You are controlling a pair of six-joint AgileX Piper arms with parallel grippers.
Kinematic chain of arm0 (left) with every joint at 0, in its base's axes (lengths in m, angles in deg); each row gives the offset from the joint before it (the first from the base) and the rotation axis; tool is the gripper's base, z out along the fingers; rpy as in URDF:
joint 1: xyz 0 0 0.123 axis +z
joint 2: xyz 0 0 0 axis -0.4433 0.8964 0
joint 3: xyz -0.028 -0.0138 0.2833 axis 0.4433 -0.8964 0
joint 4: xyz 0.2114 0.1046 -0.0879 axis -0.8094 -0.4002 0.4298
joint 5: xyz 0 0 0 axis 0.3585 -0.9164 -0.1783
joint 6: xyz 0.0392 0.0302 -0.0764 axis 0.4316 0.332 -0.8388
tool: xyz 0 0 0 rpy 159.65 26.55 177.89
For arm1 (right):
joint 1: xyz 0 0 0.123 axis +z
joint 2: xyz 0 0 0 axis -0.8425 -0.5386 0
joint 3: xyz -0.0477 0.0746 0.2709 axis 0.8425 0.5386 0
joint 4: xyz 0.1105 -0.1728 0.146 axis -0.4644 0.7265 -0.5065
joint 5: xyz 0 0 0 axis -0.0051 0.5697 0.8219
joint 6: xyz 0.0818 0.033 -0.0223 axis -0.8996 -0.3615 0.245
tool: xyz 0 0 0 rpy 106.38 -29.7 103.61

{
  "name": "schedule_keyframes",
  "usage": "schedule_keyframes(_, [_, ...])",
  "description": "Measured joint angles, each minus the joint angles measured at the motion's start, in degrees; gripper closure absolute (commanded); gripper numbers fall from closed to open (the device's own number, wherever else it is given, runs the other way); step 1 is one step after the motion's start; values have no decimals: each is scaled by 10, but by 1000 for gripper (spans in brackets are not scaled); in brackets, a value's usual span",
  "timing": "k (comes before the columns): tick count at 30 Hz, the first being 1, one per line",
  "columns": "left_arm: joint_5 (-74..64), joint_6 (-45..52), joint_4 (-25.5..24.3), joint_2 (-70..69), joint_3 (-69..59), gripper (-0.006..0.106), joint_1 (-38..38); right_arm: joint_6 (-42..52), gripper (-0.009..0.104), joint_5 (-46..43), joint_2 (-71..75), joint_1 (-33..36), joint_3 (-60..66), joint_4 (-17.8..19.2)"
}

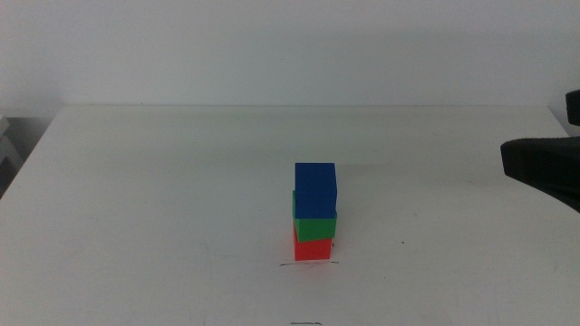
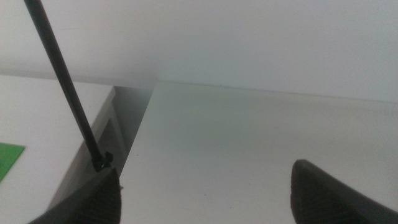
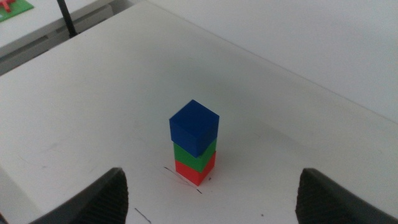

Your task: Stack red cubes first, then green, then blue cubes in a specific spot.

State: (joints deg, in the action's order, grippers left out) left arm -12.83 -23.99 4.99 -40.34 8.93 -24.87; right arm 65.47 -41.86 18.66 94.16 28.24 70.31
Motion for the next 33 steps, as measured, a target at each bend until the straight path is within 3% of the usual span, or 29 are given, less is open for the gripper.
schedule_keyframes(5, [0,0,17,-15,0,7,0,0,1,-69,8,-14,54,26])
schedule_keyframes(12, [57,0,46,-91,-52,7,0,0,1,-244,78,-109,233,34])
schedule_keyframes(24, [234,0,47,-232,-327,7,1,0,1,-259,369,-304,465,34])
schedule_keyframes(33, [257,0,47,-334,-480,7,1,0,1,-268,438,-345,567,34])
